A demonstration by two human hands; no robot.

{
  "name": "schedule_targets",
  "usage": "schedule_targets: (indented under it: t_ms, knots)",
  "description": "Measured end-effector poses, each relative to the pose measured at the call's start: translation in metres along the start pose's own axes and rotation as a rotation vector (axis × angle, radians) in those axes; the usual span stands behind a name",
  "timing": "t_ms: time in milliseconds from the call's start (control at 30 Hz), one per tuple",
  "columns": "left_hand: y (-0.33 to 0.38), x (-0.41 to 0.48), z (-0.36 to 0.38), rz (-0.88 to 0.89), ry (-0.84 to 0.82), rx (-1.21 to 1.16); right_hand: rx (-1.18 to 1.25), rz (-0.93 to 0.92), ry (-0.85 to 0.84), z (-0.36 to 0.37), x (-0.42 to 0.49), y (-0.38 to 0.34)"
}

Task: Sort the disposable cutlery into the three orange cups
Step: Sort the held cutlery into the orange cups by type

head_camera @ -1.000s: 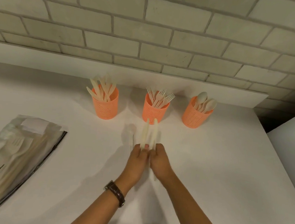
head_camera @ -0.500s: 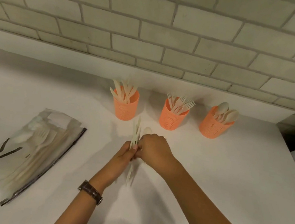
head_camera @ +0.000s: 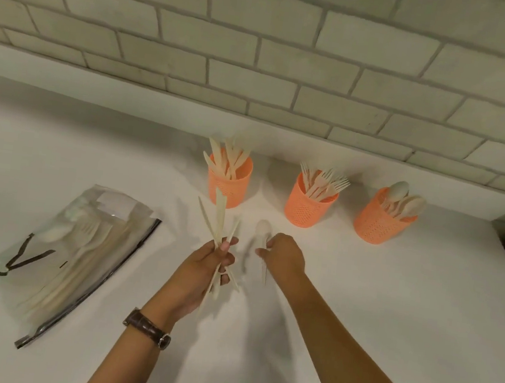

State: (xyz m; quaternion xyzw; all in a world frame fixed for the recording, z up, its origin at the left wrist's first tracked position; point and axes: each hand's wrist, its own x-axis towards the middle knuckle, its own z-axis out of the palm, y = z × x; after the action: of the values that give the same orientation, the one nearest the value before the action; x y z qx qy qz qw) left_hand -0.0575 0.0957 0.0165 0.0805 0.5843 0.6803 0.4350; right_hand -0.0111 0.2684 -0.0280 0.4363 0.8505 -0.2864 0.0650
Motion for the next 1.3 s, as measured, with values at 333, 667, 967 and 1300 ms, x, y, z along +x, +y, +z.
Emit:
schedule_targets:
  t_ms: [333,667,967,1300]
  knots:
    - [0.019,0.024,0.044,0.198,-0.116,0.270,0.485,-0.118,0.223,-0.073,-0.033,0.051]
    - [0.036,0.044,0.099,0.248,-0.126,0.032,0.838,-0.191,0.651,-0.216,0.002,0.096]
    - [0.066,0.058,0.089,0.416,-0.058,0.141,0.864,0.081,0.635,-0.185,0.057,0.127]
    - [0.137,0.108,0.047,0.751,0.400,0.380,0.772,-0.203,0.548,-0.118,-0.022,0.097]
